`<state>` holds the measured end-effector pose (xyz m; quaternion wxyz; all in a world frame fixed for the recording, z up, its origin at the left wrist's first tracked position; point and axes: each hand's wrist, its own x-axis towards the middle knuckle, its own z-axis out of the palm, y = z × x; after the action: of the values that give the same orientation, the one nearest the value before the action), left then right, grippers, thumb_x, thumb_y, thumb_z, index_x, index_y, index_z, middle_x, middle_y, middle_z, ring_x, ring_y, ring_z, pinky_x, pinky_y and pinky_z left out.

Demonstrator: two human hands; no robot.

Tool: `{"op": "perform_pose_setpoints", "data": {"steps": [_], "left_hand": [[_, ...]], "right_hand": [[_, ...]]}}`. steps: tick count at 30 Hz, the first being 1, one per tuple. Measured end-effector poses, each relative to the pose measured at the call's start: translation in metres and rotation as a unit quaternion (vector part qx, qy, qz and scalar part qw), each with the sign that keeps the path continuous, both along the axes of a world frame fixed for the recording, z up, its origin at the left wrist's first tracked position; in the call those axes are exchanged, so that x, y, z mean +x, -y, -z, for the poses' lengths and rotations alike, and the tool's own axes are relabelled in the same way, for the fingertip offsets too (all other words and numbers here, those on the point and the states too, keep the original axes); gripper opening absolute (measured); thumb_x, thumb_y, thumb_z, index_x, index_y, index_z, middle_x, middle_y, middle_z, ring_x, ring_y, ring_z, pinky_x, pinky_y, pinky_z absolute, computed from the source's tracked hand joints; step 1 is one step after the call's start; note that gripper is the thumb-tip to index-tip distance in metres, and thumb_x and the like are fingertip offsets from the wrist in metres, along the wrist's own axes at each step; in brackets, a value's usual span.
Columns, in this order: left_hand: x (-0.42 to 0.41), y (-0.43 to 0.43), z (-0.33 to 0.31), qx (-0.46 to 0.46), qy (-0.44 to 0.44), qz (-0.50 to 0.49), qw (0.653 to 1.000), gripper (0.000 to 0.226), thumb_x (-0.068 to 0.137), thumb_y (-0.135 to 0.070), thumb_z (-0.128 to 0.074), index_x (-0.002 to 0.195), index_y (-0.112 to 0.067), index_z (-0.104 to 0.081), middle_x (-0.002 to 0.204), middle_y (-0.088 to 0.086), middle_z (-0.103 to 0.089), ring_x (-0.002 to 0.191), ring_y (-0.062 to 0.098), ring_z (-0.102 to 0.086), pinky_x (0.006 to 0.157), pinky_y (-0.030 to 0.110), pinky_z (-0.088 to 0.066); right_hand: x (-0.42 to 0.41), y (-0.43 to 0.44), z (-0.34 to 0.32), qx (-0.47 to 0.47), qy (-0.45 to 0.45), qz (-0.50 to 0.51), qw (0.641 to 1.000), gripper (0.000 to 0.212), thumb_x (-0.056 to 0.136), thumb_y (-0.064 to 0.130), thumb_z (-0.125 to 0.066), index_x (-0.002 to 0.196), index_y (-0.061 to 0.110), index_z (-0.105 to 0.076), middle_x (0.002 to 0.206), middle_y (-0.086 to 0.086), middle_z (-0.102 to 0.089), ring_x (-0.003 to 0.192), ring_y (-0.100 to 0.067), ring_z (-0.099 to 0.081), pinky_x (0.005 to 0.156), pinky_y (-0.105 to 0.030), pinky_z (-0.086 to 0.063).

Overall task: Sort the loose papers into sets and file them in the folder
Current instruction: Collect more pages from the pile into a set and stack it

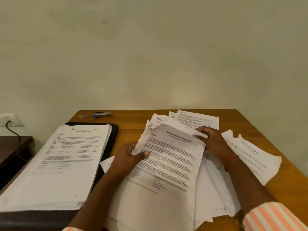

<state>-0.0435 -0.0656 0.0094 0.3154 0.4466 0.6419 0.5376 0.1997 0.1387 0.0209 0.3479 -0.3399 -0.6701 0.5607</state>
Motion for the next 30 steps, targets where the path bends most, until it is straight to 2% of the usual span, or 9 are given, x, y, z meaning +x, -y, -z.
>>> {"op": "perform_pose_setpoints", "data": {"steps": [1, 3, 6, 11, 16, 21, 24, 27, 30], "left_hand": [[0.000, 0.000, -0.001, -0.002, 0.003, 0.000, 1.000, 0.026, 0.084, -0.025, -0.075, 0.109, -0.016, -0.072, 0.102, -0.007, -0.078, 0.091, 0.018, -0.076, 0.072, 0.028, -0.062], [-0.001, 0.000, -0.002, -0.008, 0.008, -0.002, 1.000, 0.024, 0.086, -0.024, -0.075, 0.108, -0.016, -0.071, 0.101, -0.007, -0.078, 0.089, 0.018, -0.076, 0.070, 0.027, -0.062], [0.000, 0.000, -0.001, -0.014, 0.005, -0.003, 1.000, 0.026, 0.084, -0.027, -0.075, 0.108, -0.016, -0.072, 0.101, -0.006, -0.078, 0.088, 0.019, -0.077, 0.071, 0.029, -0.062], [0.002, 0.001, -0.003, -0.021, 0.014, -0.003, 1.000, 0.019, 0.088, -0.022, -0.074, 0.105, -0.015, -0.071, 0.098, -0.005, -0.079, 0.086, 0.020, -0.077, 0.070, 0.030, -0.063], [0.003, 0.001, -0.002, -0.018, 0.021, 0.003, 1.000, 0.018, 0.088, -0.020, -0.074, 0.105, -0.014, -0.070, 0.099, -0.004, -0.079, 0.087, 0.021, -0.077, 0.069, 0.030, -0.063], [0.001, 0.001, -0.003, -0.016, 0.025, 0.009, 1.000, 0.021, 0.088, -0.022, -0.073, 0.107, -0.013, -0.070, 0.101, -0.003, -0.079, 0.087, 0.022, -0.077, 0.071, 0.031, -0.063], [0.001, 0.001, -0.002, -0.023, 0.016, 0.005, 1.000, 0.025, 0.087, -0.025, -0.074, 0.109, -0.014, -0.070, 0.102, -0.003, -0.078, 0.088, 0.022, -0.077, 0.073, 0.035, -0.064], [-0.006, 0.004, -0.004, -0.020, -0.002, -0.029, 0.999, 0.019, 0.087, -0.026, -0.075, 0.105, -0.020, -0.071, 0.096, -0.010, -0.078, 0.086, 0.017, -0.077, 0.067, 0.026, -0.062], [-0.023, 0.007, -0.005, 0.001, 0.007, -0.106, 0.994, 0.019, 0.089, -0.025, -0.076, 0.106, -0.019, -0.072, 0.094, -0.006, -0.079, 0.083, 0.015, -0.077, 0.066, 0.025, -0.060]], "right_hand": [[-0.003, -0.001, 0.001, 0.013, -0.025, 0.023, 0.999, 0.013, 0.088, 0.008, -0.073, 0.101, 0.007, -0.072, 0.101, -0.011, -0.074, 0.091, -0.026, -0.070, 0.069, -0.033, -0.054], [-0.007, -0.002, 0.004, 0.042, -0.050, 0.048, 0.997, 0.012, 0.086, 0.005, -0.074, 0.097, 0.010, -0.074, 0.099, -0.005, -0.075, 0.096, -0.023, -0.069, 0.078, -0.032, -0.055], [-0.008, -0.004, 0.006, 0.088, -0.037, 0.065, 0.993, 0.012, 0.085, 0.007, -0.076, 0.093, 0.016, -0.076, 0.097, 0.004, -0.075, 0.099, -0.017, -0.068, 0.088, -0.033, -0.053], [-0.004, -0.006, 0.003, 0.095, -0.057, 0.110, 0.988, 0.012, 0.083, 0.015, -0.080, 0.093, 0.018, -0.074, 0.094, 0.006, -0.075, 0.088, -0.006, -0.067, 0.074, -0.017, -0.050], [-0.004, -0.006, 0.003, 0.088, -0.072, 0.126, 0.985, 0.013, 0.082, 0.014, -0.080, 0.091, 0.021, -0.074, 0.094, 0.007, -0.074, 0.085, -0.002, -0.067, 0.072, -0.014, -0.051], [-0.004, -0.005, 0.002, 0.093, -0.081, 0.130, 0.984, 0.016, 0.083, 0.012, -0.079, 0.098, 0.010, -0.074, 0.095, 0.004, -0.073, 0.083, 0.001, -0.066, 0.070, -0.013, -0.051], [-0.002, -0.007, 0.002, 0.107, -0.058, 0.133, 0.984, 0.014, 0.084, 0.012, -0.078, 0.097, 0.015, -0.072, 0.096, 0.007, -0.072, 0.084, 0.001, -0.065, 0.071, -0.012, -0.051], [0.006, -0.020, 0.005, 0.154, 0.013, 0.229, 0.961, 0.016, 0.088, 0.015, -0.075, 0.103, 0.018, -0.071, 0.102, 0.004, -0.071, 0.096, -0.011, -0.065, 0.079, -0.021, -0.049], [0.019, -0.029, 0.008, 0.197, 0.115, 0.346, 0.910, 0.030, 0.093, 0.009, -0.067, 0.123, 0.011, -0.064, 0.124, -0.012, -0.065, 0.116, -0.030, -0.060, 0.089, -0.028, -0.045]]}}
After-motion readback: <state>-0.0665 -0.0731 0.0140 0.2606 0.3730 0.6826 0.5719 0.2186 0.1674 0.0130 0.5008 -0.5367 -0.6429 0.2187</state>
